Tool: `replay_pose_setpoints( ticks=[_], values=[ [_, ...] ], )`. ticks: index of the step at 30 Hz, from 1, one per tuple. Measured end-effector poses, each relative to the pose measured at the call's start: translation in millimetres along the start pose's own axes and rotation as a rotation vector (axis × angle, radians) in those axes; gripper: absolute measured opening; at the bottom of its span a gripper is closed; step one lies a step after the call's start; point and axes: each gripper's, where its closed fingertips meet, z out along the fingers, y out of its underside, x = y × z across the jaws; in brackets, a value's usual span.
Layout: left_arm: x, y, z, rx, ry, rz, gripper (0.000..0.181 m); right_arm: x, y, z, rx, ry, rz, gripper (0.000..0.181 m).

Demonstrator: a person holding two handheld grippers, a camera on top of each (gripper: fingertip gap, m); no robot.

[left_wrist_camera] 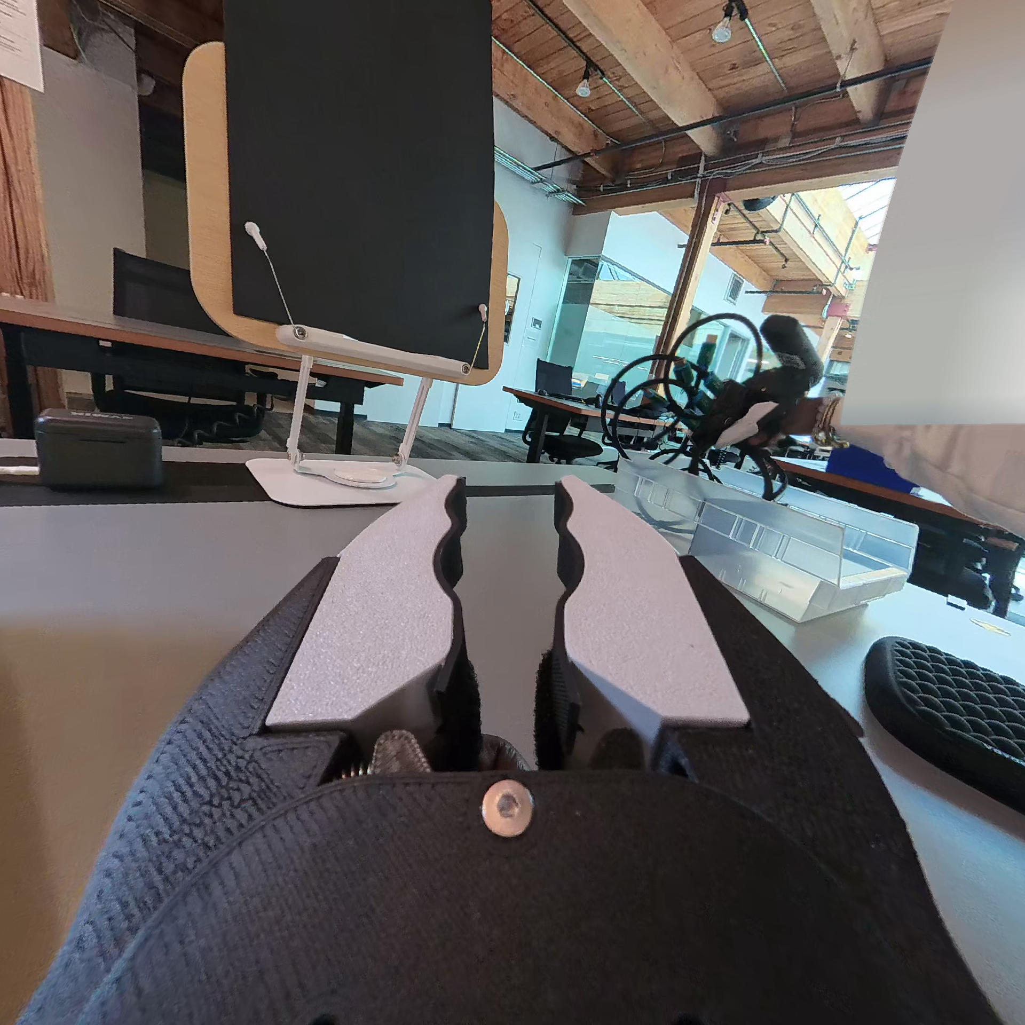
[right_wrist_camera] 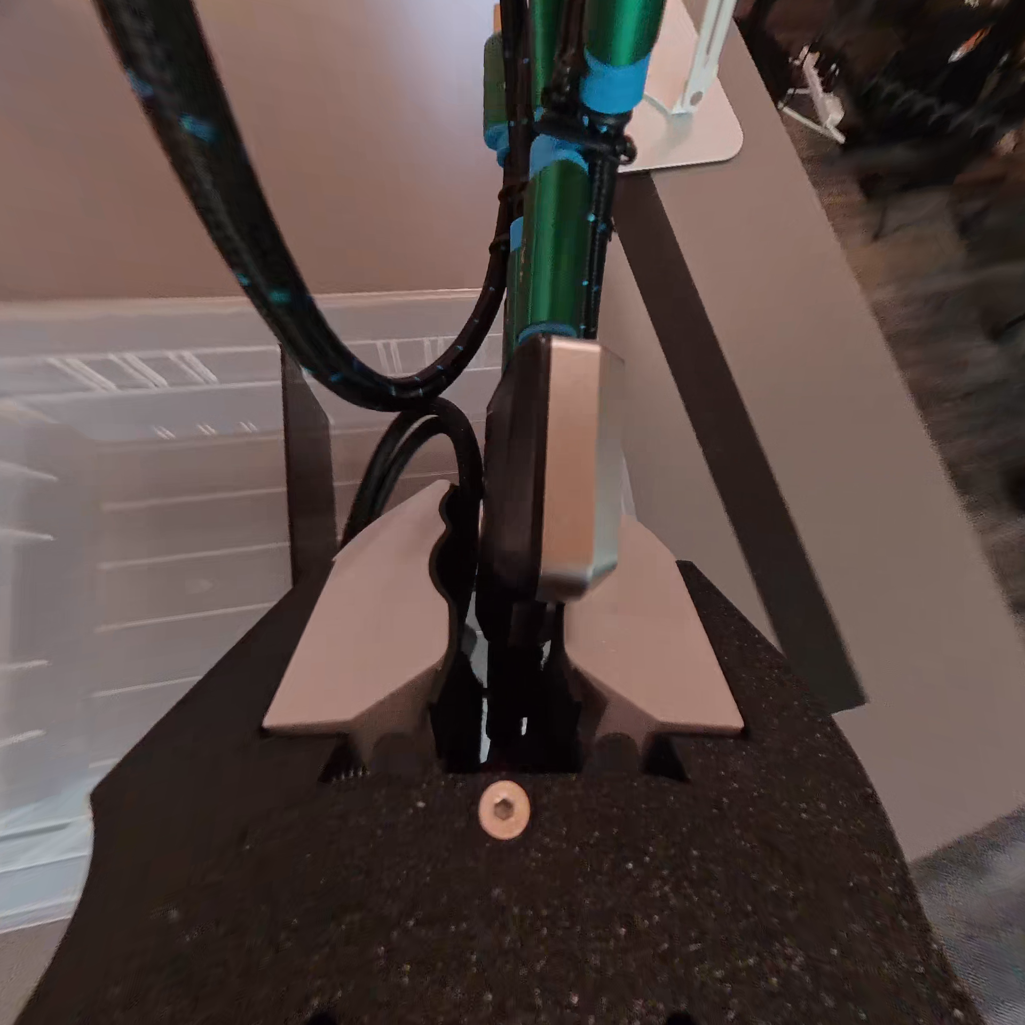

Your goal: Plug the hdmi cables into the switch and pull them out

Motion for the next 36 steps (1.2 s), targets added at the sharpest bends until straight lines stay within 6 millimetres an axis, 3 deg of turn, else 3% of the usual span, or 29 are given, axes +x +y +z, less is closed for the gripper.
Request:
replay_pose_setpoints(
  ticks=[8, 12, 16, 18, 22, 26, 31, 36],
  values=[
    [4, 0, 1, 0.003, 0.022, 0.001, 0.03, -2, 8, 29, 0.066, 0.13, -0.108, 0.033],
    [5, -1, 0, 0.011, 0.029, -0.013, 0.03, -7, 13, 35, 0.033, 0.067, 0.007, 0.033],
    [4, -3, -1, 0.025, 0.029, -0.026, 0.03, -6, 13, 29, -0.069, -0.002, 0.081, 0.038],
    [4, -4, -2, 0.03, 0.029, -0.033, 0.03, -5, 3, 24, -0.061, -0.028, 0.12, 0.051],
    [3, -4, -2, 0.032, 0.03, -0.041, 0.03, -3, 0, 13, -0.151, -0.044, 0.041, 0.055],
    [1, -4, -2, 0.034, 0.023, -0.054, 0.03, 3, -1, -5, -0.271, -0.051, 0.099, 0.088],
    [-1, -3, -2, 0.033, 0.022, -0.068, 0.03, 0, -46, -34, -0.216, -0.039, 0.067, 0.098],
    [0, -1, 0, 0.022, 0.029, -0.069, 0.03, -7, -113, -47, -0.155, 0.035, 0.011, 0.14]
  ],
)
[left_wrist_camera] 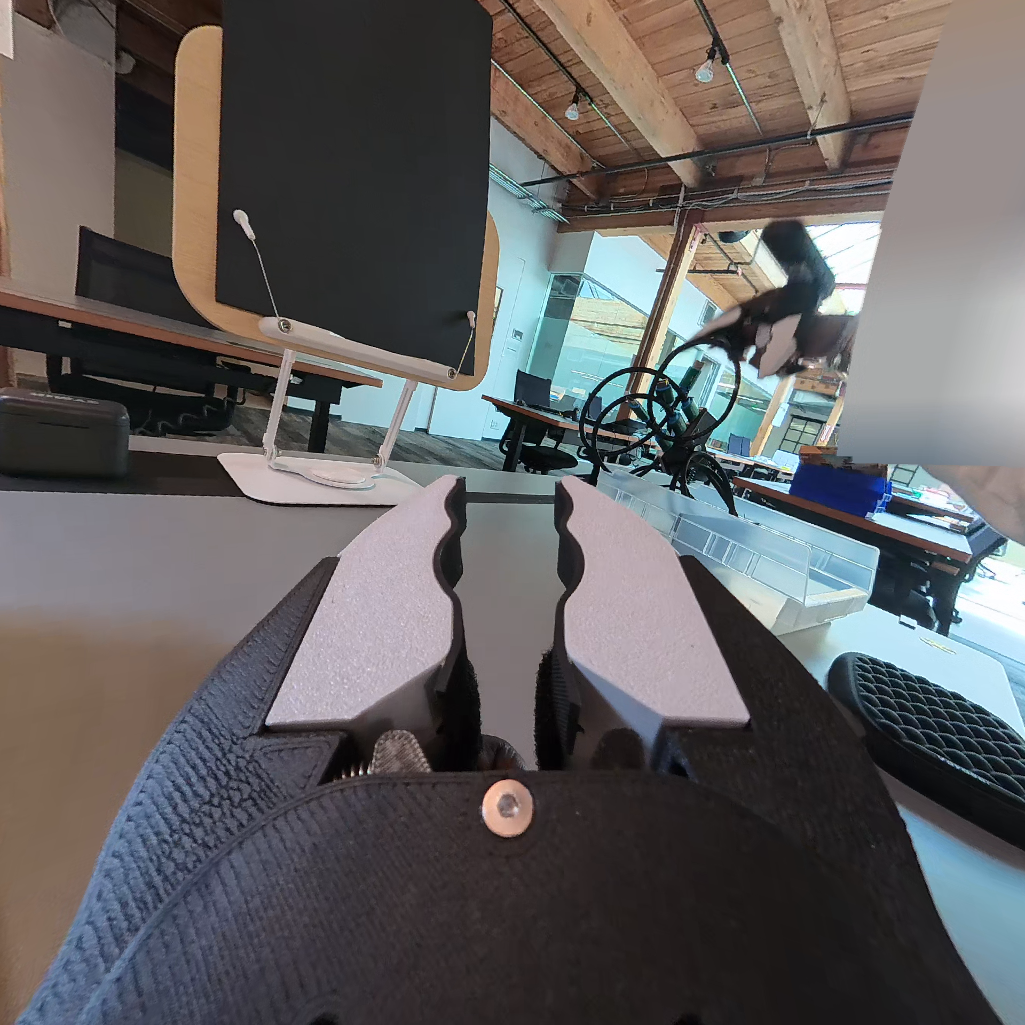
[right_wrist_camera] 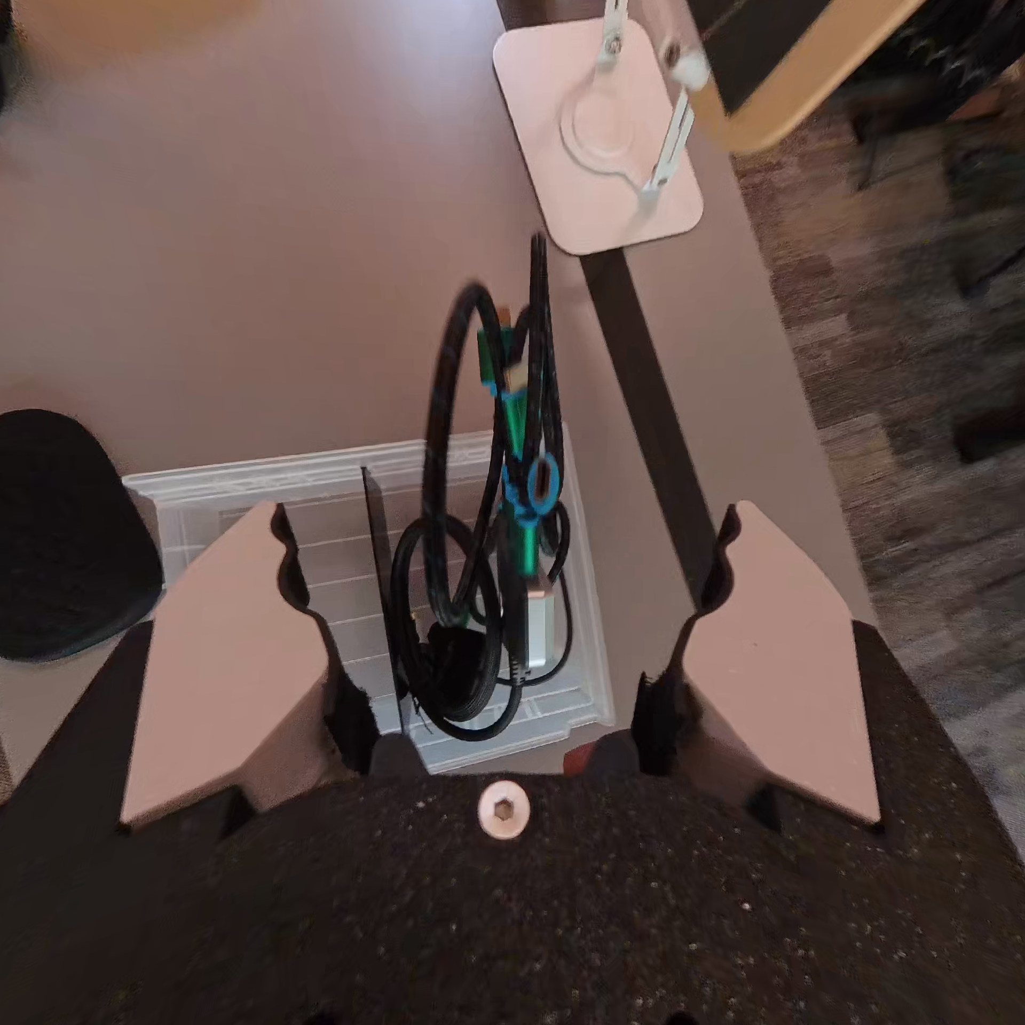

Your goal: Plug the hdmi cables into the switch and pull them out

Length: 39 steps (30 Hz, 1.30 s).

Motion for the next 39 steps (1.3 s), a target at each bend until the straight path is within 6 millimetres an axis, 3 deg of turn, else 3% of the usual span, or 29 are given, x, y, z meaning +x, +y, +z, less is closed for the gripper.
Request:
replay_pose_setpoints(
  ticks=[2, 4, 8, 10, 11, 13, 14, 15, 18, 21, 25, 30, 36, 39],
  values=[
    [1, -1, 0, 0.005, 0.0, 0.01, 0.03, -3, -23, -1, -0.054, 0.027, -0.052, 0.14],
    [1, -2, 0, 0.009, 0.0, 0.02, 0.03, -5, -35, 7, -0.209, 0.033, -0.104, 0.127],
    [1, -4, -2, 0.017, 0.0, 0.019, 0.03, -12, -27, 44, -0.642, -0.058, -0.161, 0.11],
    [1, -5, -3, 0.024, 0.001, 0.01, 0.03, 0, -13, 58, -0.844, -0.044, -0.18, 0.1],
    [0, -6, -3, 0.028, 0.001, 0.005, 0.03, 3, -6, 64, -0.918, -0.055, -0.186, 0.088],
    [0, -7, -4, 0.034, 0.002, -0.004, 0.03, 4, 5, 71, -0.982, -0.103, -0.179, 0.033],
    [-1, -8, -5, 0.038, 0.0, -0.007, 0.03, 5, 7, 70, -0.981, -0.11, -0.184, 0.017],
    [-1, -8, -5, 0.042, -0.001, -0.01, 0.03, 3, 5, 69, -0.936, -0.133, -0.176, 0.013],
    [-1, -10, -6, 0.052, 0.004, -0.028, 0.03, -1, 6, 55, -0.793, -0.201, -0.046, 0.011],
    [0, -10, -5, 0.053, 0.014, -0.041, 0.03, 7, 27, 45, -0.753, -0.214, 0.095, 0.011],
    [-1, -12, -7, 0.058, 0.003, -0.023, 0.03, -1, 70, 66, -0.712, -0.3, 0.153, 0.012],
    [2, -11, -6, 0.046, 0.012, -0.01, 0.03, 0, 73, 72, -0.508, -0.237, 0.126, 0.013],
    [5, -12, -8, 0.05, 0.015, 0.011, 0.03, -8, 110, 83, -0.655, -0.21, 0.141, 0.016],
    [5, -12, -7, 0.046, 0.02, 0.005, 0.03, 2, 107, 78, -0.679, -0.121, 0.054, 0.027]
  ],
)
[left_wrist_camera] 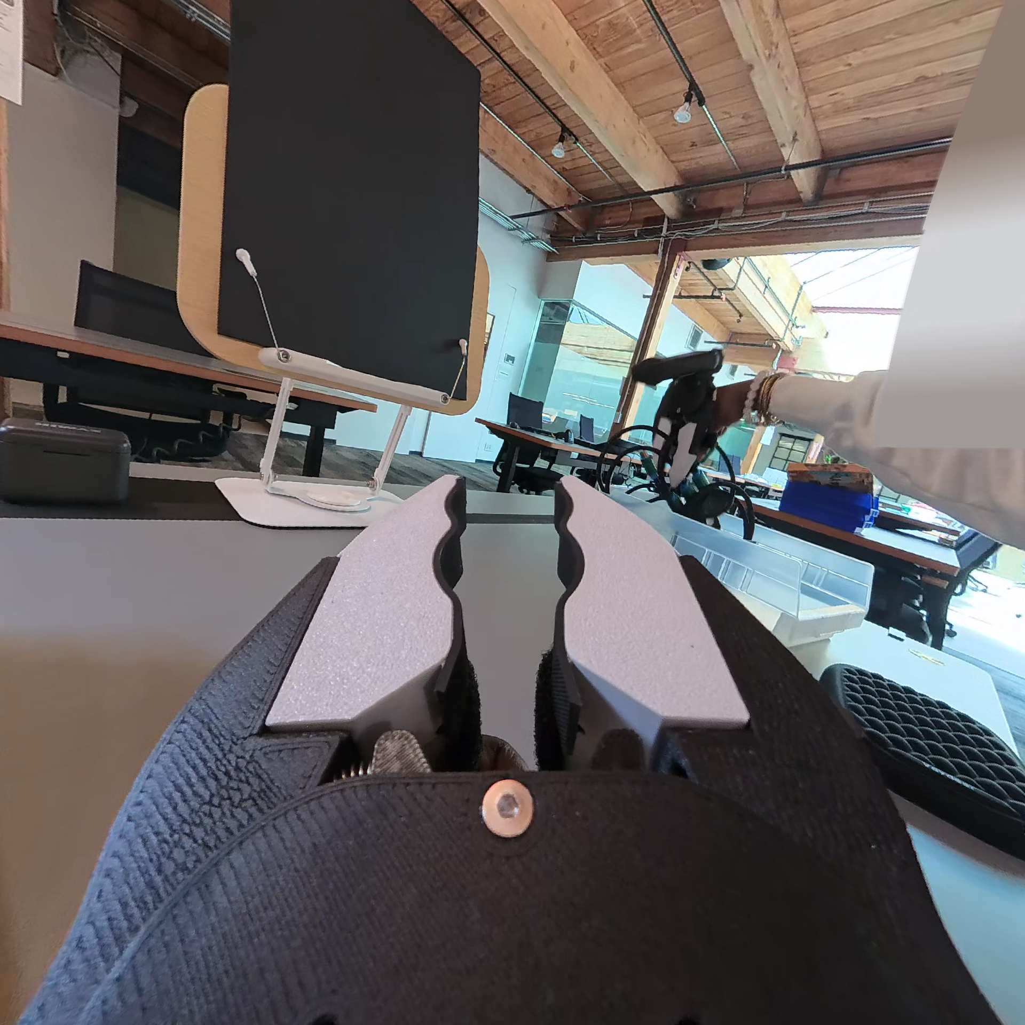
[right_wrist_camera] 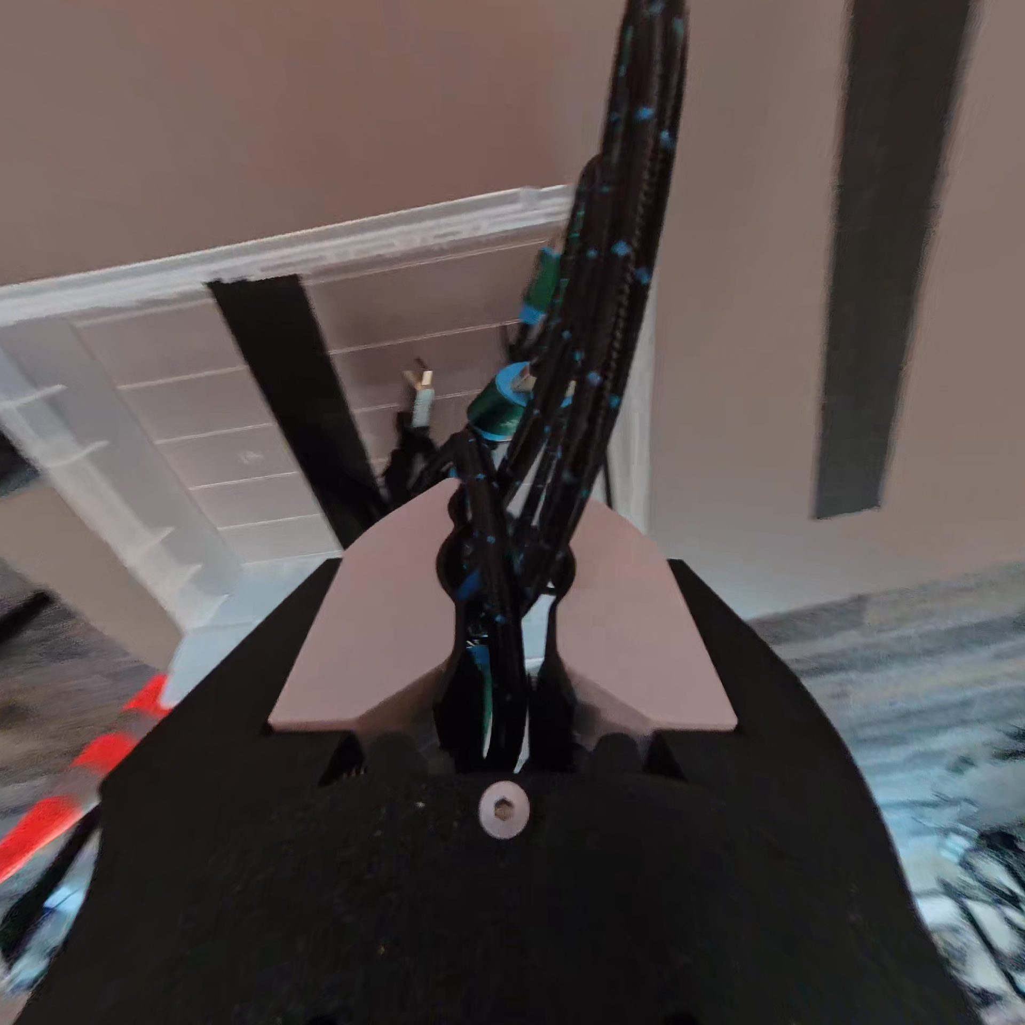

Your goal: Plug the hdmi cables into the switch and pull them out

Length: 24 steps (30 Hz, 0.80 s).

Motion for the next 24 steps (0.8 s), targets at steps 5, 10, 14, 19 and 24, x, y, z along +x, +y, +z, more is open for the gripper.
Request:
replay_pose_setpoints(
  ticks=[5, 10, 14, 19, 24],
  values=[
    [5, 6, 3, -0.043, 0.009, 0.052, 0.03, 24, -30, -64, 0.314, 0.418, 0.098, 0.111],
    [6, 11, 6, -0.09, -0.015, 0.119, 0.031, -25, -24, -137, 0.604, 0.876, 0.444, 0.138],
    [11, 7, 10, -0.176, -0.082, 0.094, 0.046, -104, -26, -110, 0.753, 0.941, 0.66, 0.148],
    [17, -7, 6, -0.328, -0.216, 0.182, 0.081, -155, 6, -57, 0.685, 0.981, 0.981, 0.148],
    [-1, -18, -12, -0.478, -0.394, 0.319, 0.118, -171, 16, -37, 0.676, 0.948, 1.098, 0.148]
  ],
)
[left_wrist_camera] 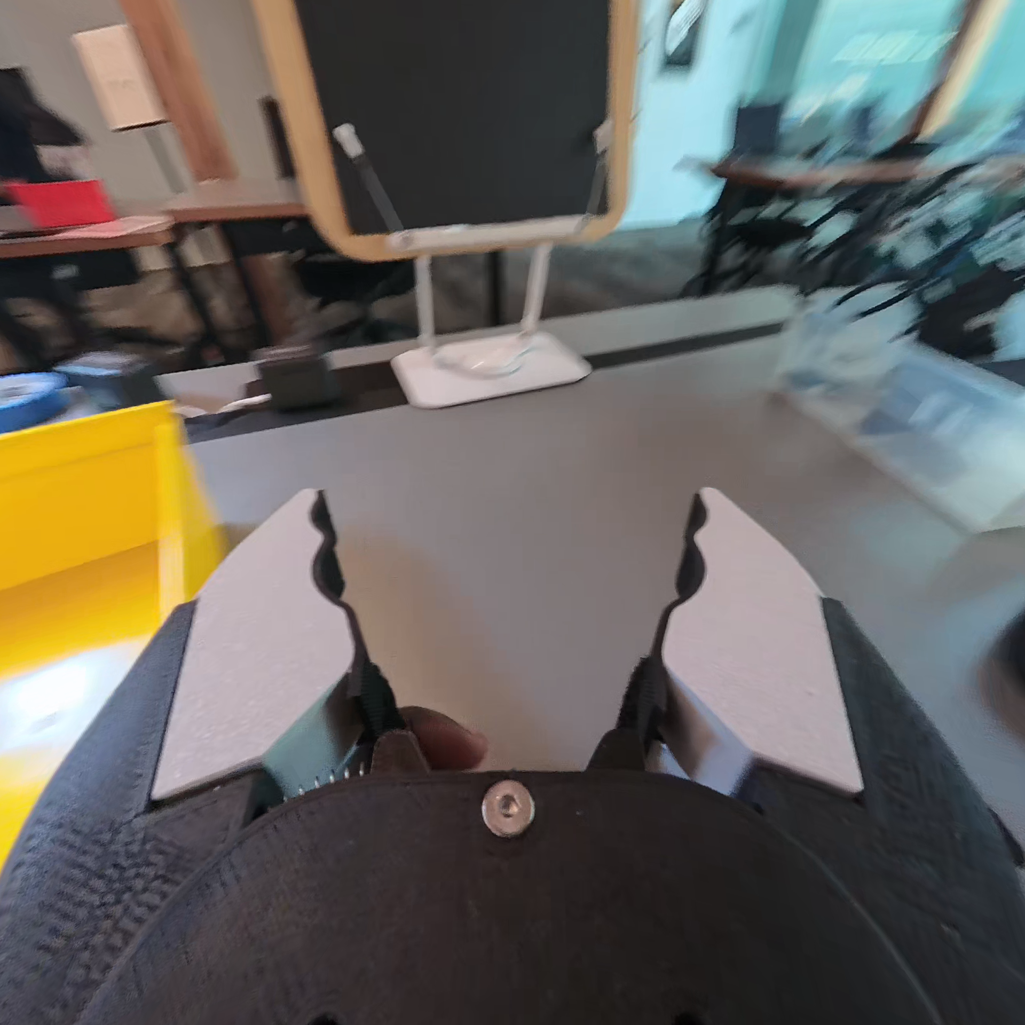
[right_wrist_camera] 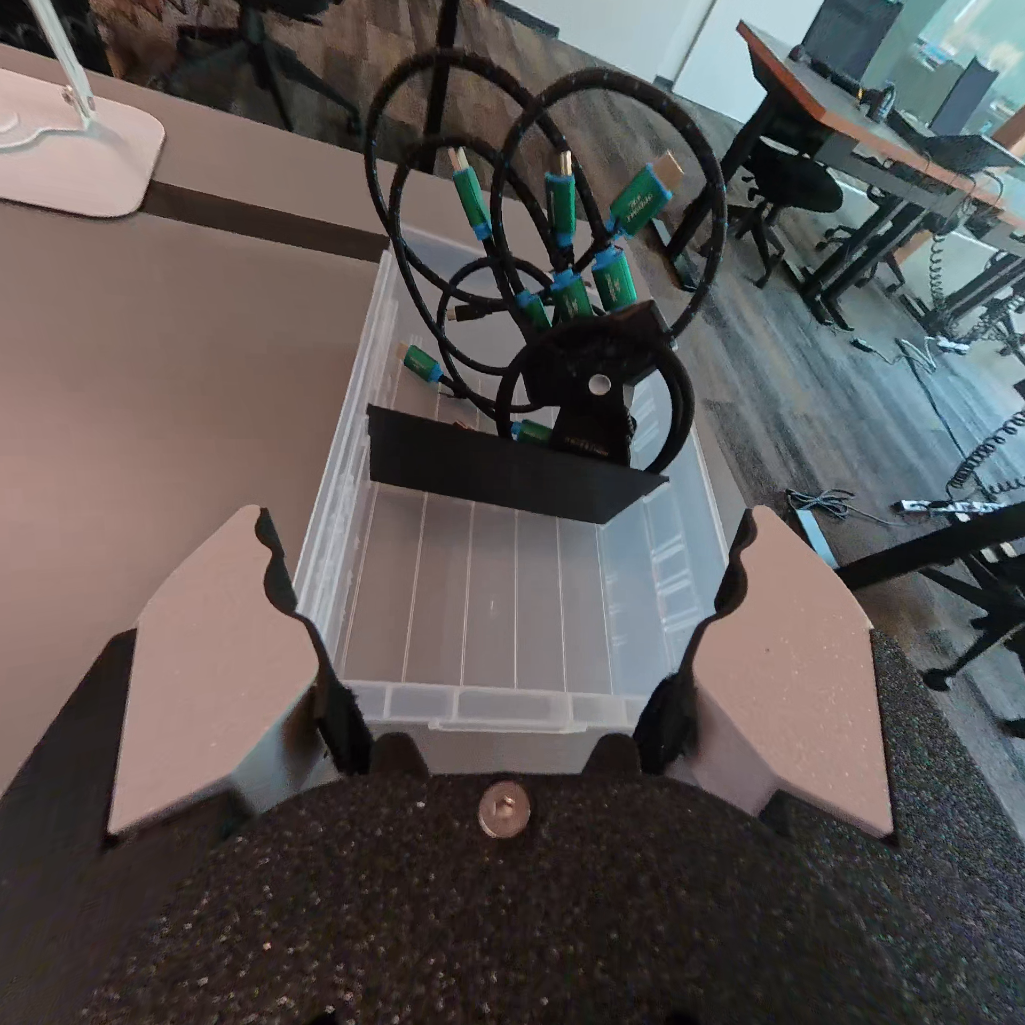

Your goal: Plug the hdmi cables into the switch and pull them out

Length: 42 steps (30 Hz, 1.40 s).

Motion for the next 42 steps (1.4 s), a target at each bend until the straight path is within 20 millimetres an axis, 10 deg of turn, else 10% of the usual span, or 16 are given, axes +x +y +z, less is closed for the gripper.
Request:
replay_pose_setpoints(
  ticks=[23, 32, 37, 42],
  values=[
    [-50, 31, -36, -0.149, -0.252, 0.1, 0.12, -10, 19, 1, -0.034, -0.08, 0.011, 0.148],
    [-84, 68, -29, -0.204, -0.297, 0.003, 0.11, -73, 48, 19, -0.053, -0.372, 0.112, 0.146],
    [-100, 87, -23, -0.243, -0.316, -0.025, 0.1, -91, 69, 35, -0.087, -0.354, 0.057, 0.118],
    [-99, 100, -14, -0.28, -0.268, 0.01, 0.048, -105, 76, 37, -0.106, -0.39, -0.094, 0.044]
  ],
)
